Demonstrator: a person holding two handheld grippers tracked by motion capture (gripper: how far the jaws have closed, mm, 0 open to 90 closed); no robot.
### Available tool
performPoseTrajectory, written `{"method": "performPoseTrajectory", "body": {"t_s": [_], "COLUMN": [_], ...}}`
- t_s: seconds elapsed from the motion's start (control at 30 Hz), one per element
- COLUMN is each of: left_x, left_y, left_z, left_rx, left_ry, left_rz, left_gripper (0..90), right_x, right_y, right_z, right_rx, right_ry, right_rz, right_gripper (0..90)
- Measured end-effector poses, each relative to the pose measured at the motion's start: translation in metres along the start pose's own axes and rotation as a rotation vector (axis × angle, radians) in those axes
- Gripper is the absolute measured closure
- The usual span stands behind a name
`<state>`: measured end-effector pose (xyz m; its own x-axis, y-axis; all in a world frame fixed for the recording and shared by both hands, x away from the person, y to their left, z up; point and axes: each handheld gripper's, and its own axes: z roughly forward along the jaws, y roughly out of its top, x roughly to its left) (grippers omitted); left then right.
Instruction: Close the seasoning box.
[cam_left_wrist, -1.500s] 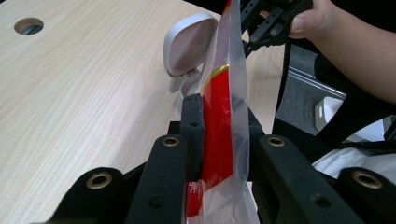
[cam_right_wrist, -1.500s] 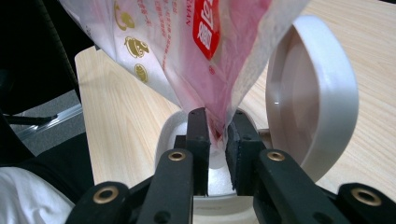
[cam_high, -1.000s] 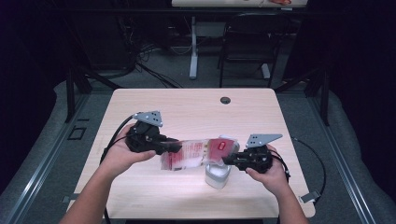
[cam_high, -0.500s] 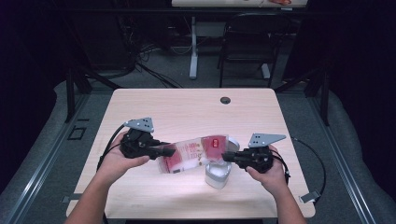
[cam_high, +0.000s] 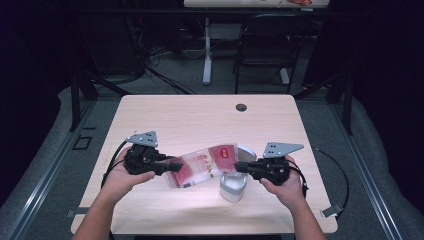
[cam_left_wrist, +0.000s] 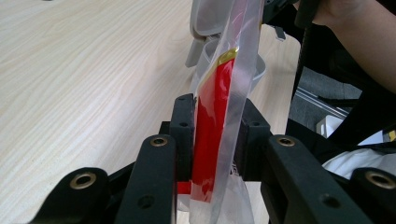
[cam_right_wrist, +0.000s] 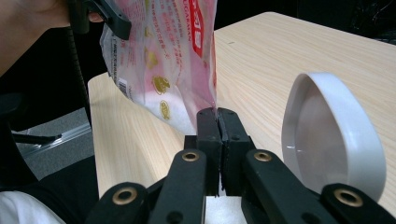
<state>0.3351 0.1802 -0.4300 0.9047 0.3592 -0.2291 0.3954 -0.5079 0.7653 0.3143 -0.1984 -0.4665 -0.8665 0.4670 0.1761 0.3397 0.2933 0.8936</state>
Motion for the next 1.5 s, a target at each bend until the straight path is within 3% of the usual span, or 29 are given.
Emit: {"method": "performPoseTrajectory", "body": {"t_s": [0.37, 0.67, 1.03, 1.5], "left_x": [-0.005, -0.005, -0.003, -0.001], "left_y": [-0.009, -0.022, -0.034, -0.038], "left_z": [-0.001, -0.003, -0.009, -0.003], "left_rx": [0.003, -0.019, -0.04, -0.021], "left_ry": [0.02, 0.028, 0.024, 0.006], "left_rz": [0.018, 0.024, 0.027, 0.018], "left_gripper": [71.9, 71.3, 71.8, 75.4], "right_x": [0.004, 0.007, 0.017, 0.018], "right_y": [0.005, 0.014, 0.035, 0.041], "right_z": [0.003, 0.004, 0.01, 0.012], "right_rx": [0.015, -0.002, 0.042, 0.015], "right_ry": [-0.002, 0.007, -0.008, 0.011], "right_rz": [-0.019, -0.017, -0.045, -0.006], "right_gripper": [90.0, 90.0, 90.0, 89.8]}}
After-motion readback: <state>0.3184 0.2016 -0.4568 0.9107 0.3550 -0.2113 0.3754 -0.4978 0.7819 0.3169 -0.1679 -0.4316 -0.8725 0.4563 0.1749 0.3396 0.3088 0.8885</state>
